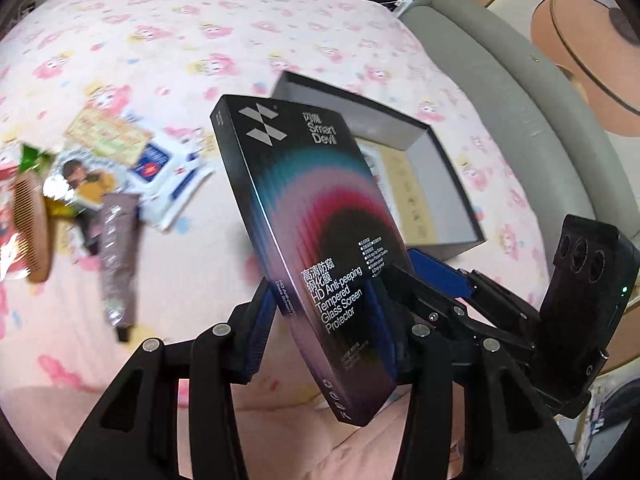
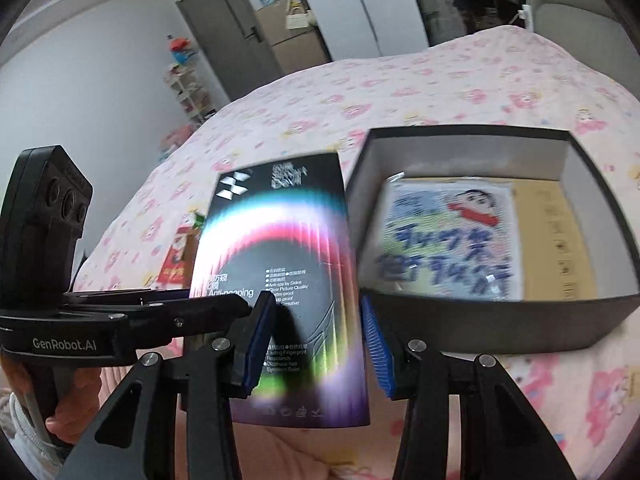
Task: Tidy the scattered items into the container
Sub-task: 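Lower the Smart Devil box into the shoebox beside the art kit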
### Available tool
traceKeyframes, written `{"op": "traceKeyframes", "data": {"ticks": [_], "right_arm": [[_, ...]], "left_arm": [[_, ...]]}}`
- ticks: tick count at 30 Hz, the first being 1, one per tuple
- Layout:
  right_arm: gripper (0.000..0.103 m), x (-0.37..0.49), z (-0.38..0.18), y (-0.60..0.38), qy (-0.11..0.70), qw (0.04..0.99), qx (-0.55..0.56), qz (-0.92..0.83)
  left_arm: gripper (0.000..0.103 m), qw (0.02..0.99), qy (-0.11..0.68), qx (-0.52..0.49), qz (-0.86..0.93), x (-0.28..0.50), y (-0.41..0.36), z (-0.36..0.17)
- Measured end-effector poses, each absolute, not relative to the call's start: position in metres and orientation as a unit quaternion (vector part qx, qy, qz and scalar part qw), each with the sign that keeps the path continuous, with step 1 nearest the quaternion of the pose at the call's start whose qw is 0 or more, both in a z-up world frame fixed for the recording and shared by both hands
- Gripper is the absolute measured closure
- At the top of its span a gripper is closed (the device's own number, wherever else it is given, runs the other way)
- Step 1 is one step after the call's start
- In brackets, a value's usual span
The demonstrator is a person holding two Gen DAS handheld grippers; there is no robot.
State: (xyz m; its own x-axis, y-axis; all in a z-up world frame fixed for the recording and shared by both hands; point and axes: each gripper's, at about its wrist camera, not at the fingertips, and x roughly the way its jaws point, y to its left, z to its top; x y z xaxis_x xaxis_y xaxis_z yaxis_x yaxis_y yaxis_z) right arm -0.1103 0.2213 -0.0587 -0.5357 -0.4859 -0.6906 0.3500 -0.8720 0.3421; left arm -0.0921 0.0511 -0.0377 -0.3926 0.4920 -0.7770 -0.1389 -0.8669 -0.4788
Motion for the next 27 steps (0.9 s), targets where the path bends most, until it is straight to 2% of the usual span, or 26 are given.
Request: {"op": "traceKeyframes", "data": {"ticks": [6,11,16,17,19,27], "right_arm": [[0.062,-0.15,-0.038,0.26,-0.062,0.203,0.418,-0.884],[0.062,-0.175,-0.042,0.292,-0.067,0.158,0.413,-0.894],[0.062,-0.177,-0.074,0.332,-0.131,0.131,0.43,-0.884],[0.063,-0.178,-0.077,0.336,-0.141,0.135,0.43,-0.882],[0.074,-0.182,-0.08,0.341,-0.153,0.141,0.428,-0.88],[0.075,-0.192,-0.085,0.345,-0.148,0.109,0.434,-0.882]], "left_arm": [[0.056,0.224,-0.159,-0.511,0.815,-0.134,0.094,-0.017],[0.056,0.245,-0.153,-0.53,0.798,-0.176,0.136,-0.029],[0.055,0.258,-0.154,-0.552,0.778,-0.197,0.165,-0.052],[0.055,0.262,-0.165,-0.555,0.772,-0.202,0.169,-0.057],[0.055,0.266,-0.177,-0.56,0.764,-0.209,0.175,-0.066],[0.054,0.256,-0.188,-0.576,0.753,-0.218,0.179,-0.081]]}}
